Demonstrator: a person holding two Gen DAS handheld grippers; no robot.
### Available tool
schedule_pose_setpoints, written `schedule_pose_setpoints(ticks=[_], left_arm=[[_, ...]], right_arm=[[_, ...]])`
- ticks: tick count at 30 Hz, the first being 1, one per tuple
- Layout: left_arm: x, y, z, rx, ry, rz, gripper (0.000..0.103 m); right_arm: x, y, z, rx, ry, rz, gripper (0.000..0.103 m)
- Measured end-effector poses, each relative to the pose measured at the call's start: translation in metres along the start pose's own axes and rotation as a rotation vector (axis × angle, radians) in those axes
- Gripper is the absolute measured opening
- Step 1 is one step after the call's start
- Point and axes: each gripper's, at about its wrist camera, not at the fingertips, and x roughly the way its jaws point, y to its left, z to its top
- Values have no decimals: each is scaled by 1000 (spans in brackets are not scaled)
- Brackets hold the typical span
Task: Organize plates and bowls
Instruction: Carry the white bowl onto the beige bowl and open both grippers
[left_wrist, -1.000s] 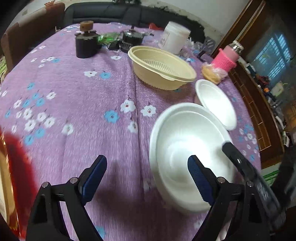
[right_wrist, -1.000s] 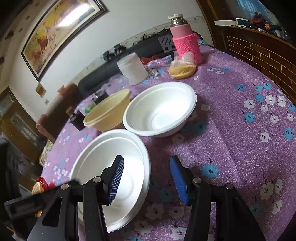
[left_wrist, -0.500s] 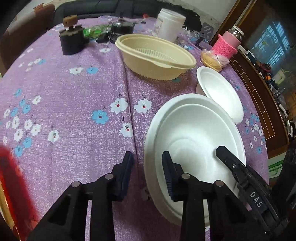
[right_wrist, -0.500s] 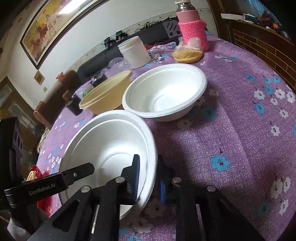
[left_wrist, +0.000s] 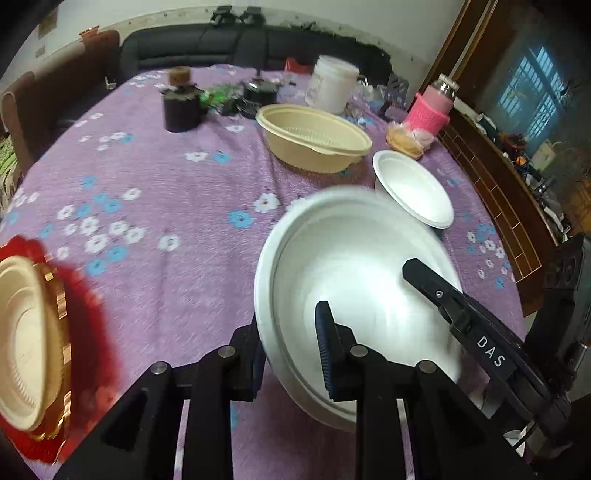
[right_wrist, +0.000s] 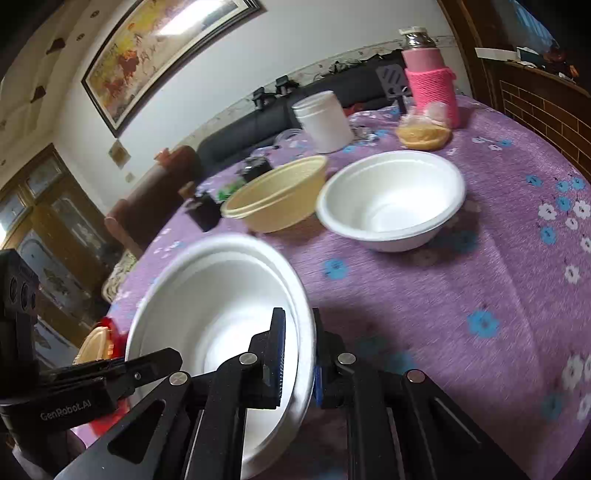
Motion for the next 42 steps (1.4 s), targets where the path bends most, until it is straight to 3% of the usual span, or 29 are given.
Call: schedule_pose_setpoints(ticks=[4, 11, 15, 22, 27, 33, 36, 38, 40, 42], left_arm=[[-31, 22, -7, -19, -48, 2, 25], [-96, 87, -16, -111, -163, 10, 26], [-121, 131, -26, -160, -205, 67, 31], [-124, 203, -44, -252, -201, 183, 33], [-112, 227, -46, -258, -192, 263, 33], [-103, 246, -50, -285, -184, 278, 48], [-108, 250, -54, -308, -199, 272, 50], [-116, 250, -57, -320, -222, 273, 53], [-124, 251, -61, -329, -243, 271, 61], [-133, 250, -66, -344, -266, 263, 63]], right_arm=[[-13, 32, -8, 4, -5, 45, 13], [-16, 122, -7, -151, 1, 73, 13], [-4, 181, -11, -244, 25, 109, 14], [47, 258, -46, -403, 104, 104, 14], [75, 283, -68, -510, 129, 42, 15], [96, 285, -79, -545, 153, -23, 16], [102, 283, -82, -549, 142, -53, 18], [107, 280, -83, -524, 156, -43, 30], [109, 275, -83, -484, 161, -21, 32], [108, 274, -82, -452, 160, 4, 38]])
